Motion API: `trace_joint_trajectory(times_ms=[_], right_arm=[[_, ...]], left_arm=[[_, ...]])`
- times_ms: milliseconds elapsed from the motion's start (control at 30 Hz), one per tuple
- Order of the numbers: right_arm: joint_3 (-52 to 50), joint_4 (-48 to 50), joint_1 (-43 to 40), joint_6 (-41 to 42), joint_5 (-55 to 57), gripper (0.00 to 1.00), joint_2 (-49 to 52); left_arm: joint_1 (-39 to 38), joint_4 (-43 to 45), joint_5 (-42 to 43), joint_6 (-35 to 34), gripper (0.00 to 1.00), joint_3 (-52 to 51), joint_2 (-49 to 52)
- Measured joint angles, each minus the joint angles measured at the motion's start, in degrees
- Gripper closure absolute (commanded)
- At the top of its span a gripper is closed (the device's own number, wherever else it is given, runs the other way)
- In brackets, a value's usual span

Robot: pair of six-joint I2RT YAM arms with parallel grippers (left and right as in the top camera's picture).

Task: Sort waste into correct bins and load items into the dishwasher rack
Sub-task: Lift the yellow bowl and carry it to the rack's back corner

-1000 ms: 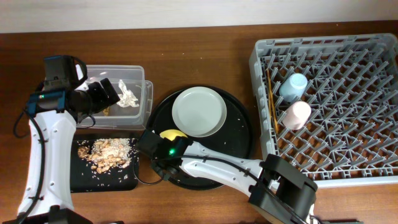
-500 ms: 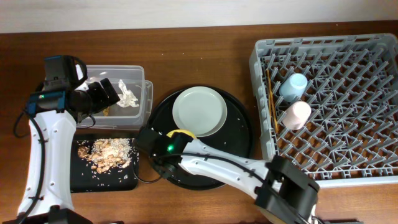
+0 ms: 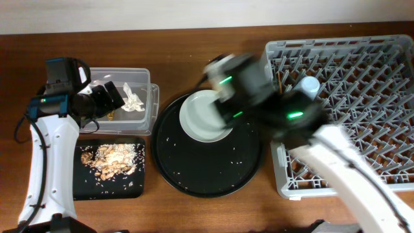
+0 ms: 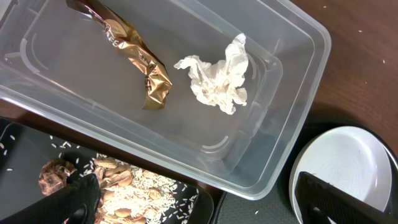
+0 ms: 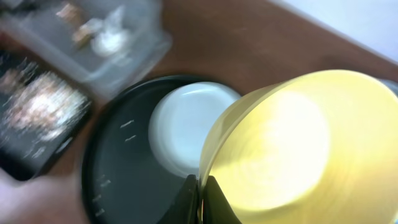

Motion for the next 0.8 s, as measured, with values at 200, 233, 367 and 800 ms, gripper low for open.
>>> trace_joint_trajectory(times_ms=[200,233,367,800], right_arm=[[0.02,-0.11,-27.23,-7.26,-15.85,0.96,-2.19],[0.02,-0.11,-28.76,-7.74,-17.2,0.96,-2.01],[0.02,2.38,-44.09,-13.88,-36.15,0.96,1.33],[0.0,20.17,-60.17,-26.82,-84.56,0.96,29.81]], left_arm=[[0.0,0.0,-0.02,-0.02,0.01,0.0,0.0],[0.0,0.0,0.0,0.0,0.0,0.0,0.0],[0.0,0.0,0.0,0.0,0.01,0.0,0.0],[0.0,-0.07,-0.02,0.0,0.0,0.0,0.0]])
